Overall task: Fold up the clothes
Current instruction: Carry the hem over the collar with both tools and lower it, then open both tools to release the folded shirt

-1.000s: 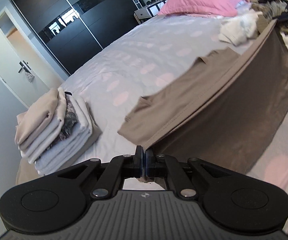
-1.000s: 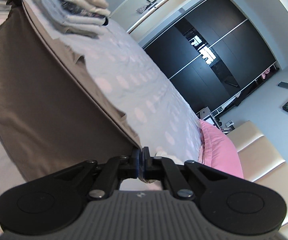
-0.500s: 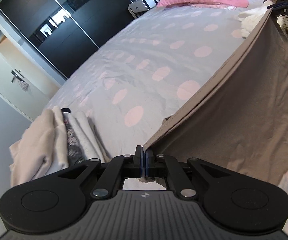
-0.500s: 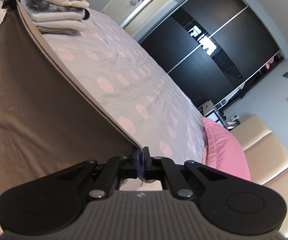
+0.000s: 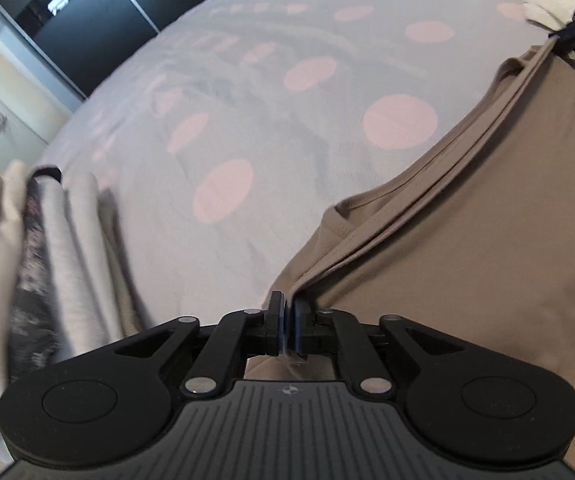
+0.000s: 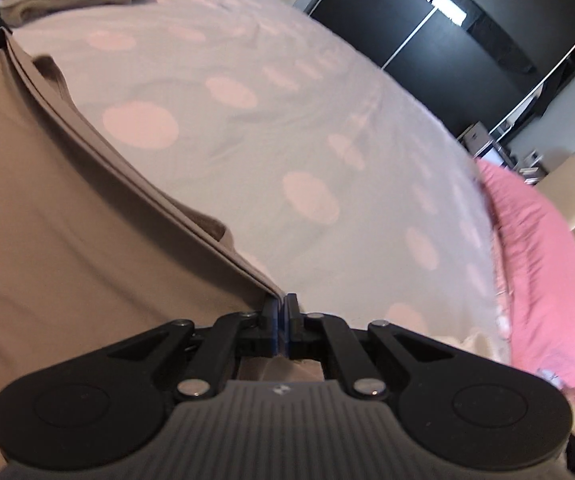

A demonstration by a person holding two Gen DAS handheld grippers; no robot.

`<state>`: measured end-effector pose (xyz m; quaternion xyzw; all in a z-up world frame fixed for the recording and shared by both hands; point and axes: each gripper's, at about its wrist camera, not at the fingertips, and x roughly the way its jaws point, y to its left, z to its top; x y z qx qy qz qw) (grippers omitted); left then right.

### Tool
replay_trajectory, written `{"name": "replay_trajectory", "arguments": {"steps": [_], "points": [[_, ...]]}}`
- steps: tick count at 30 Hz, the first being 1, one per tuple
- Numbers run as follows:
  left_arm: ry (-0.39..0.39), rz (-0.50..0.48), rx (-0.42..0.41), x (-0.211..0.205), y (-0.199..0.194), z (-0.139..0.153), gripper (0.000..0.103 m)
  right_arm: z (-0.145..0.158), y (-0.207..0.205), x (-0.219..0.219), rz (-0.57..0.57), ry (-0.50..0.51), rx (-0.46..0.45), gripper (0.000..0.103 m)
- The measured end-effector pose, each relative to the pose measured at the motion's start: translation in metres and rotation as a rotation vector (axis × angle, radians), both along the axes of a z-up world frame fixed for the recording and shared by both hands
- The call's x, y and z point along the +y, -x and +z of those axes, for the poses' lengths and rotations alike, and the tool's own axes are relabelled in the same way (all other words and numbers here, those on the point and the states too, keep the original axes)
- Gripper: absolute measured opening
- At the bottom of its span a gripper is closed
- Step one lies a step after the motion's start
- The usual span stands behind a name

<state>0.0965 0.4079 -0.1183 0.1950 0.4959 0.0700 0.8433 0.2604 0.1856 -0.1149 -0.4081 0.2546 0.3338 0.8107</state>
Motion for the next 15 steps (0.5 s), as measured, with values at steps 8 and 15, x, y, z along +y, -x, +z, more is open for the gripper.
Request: {"name": "replay_trajectory", "arguments": {"steps": [8, 15], "points": [[0.022, 0.106, -0.079, 0.022, -0.001, 0.004, 0.032, -0.007, -0.019, 0.001, -0.079, -0.051, 0.036, 0.024], [0.036, 0.140, -0.103, 0.015, 0.039, 0.036, 0.032, 0.024, 0.004, -0.030, -0.102, -0.097, 0.060, 0.028]]}}
